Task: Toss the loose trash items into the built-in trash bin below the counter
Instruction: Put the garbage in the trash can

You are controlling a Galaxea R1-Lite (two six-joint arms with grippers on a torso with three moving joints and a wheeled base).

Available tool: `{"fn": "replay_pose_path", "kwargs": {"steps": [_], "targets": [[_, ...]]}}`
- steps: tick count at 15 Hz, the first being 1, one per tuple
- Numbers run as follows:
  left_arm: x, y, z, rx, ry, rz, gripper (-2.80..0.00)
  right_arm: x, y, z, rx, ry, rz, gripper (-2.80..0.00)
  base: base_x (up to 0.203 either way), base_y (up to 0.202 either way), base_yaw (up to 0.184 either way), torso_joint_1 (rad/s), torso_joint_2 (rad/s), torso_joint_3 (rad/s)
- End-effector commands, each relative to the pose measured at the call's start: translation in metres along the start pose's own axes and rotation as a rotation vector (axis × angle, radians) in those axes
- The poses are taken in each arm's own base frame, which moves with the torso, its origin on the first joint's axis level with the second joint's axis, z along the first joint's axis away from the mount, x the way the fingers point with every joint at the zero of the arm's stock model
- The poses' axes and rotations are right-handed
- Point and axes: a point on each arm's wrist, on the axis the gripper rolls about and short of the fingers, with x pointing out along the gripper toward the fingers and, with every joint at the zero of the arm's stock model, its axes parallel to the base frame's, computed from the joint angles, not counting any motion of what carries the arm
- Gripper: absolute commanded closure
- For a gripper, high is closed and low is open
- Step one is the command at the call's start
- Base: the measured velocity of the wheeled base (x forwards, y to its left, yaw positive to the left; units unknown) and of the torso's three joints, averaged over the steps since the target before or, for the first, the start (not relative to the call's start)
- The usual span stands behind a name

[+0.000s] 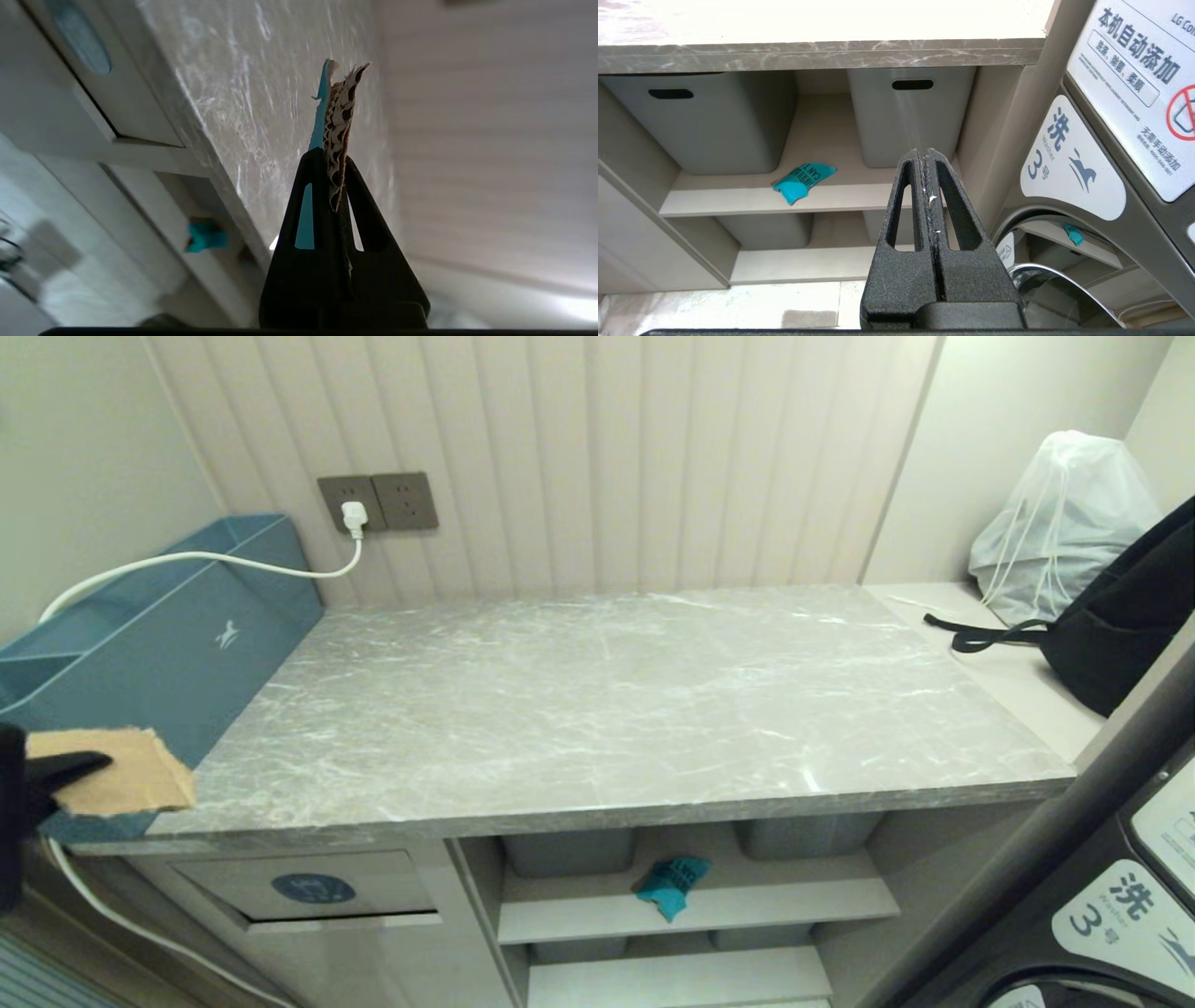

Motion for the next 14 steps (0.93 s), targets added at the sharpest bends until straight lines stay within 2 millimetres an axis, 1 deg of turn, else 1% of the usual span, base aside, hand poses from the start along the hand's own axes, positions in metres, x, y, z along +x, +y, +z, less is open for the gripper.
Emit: {"fn": "replay_pose_path", "kwargs": {"steps": [1,2,8,14], "targets": [[-0.011,0.003,0.001,-0.149,-0.044,-0.002,0.00,0.000,0.000,0.000,-0.002,0.000,0.002,0.00,0.000,0.000,0.000,0.000,0.00,0.000],[-0.012,0.009,0.000,-0.174,-0.066,0.023,0.00,0.000,0.000,0.000,-0.002,0.000,0.002,0.00,0.000,0.000,0.000,0.000,0.00,0.000],[-0.026,0.039,-0.010,-0.171,-0.078,0.065,0.00,0.000,0.000,0.000,-0.002,0.000,0.000,0.00,0.000,0.000,0.000,0.000,0.00,0.000],[-0.018,0.055,-0.016,-0.169,-0.059,0.129,0.00,0.000,0.000,0.000,0.001,0.000,0.000,0.00,0.000,0.000,0.000,0.000,0.00,0.000]]}}
